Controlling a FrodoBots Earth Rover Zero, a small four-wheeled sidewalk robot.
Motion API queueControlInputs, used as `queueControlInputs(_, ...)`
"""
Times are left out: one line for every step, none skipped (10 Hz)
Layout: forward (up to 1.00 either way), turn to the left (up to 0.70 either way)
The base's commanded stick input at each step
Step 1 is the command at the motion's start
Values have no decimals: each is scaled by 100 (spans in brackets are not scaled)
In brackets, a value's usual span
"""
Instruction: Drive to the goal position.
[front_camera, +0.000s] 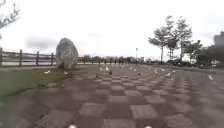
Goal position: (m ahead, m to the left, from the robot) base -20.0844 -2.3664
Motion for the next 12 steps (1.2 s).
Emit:
queueControlInputs(85,-4)
queueControlInputs(85,-4)
queueControlInputs(85,-5)
queueControlInputs(85,-5)
queueControlInputs(85,-5)
queueControlInputs(85,-6)
queueControlInputs(85,-9)
queueControlInputs(85,-12)
queueControlInputs(85,-15)
queueControlInputs(85,-18)
queueControlInputs(85,-21)
queueControlInputs(85,-22)
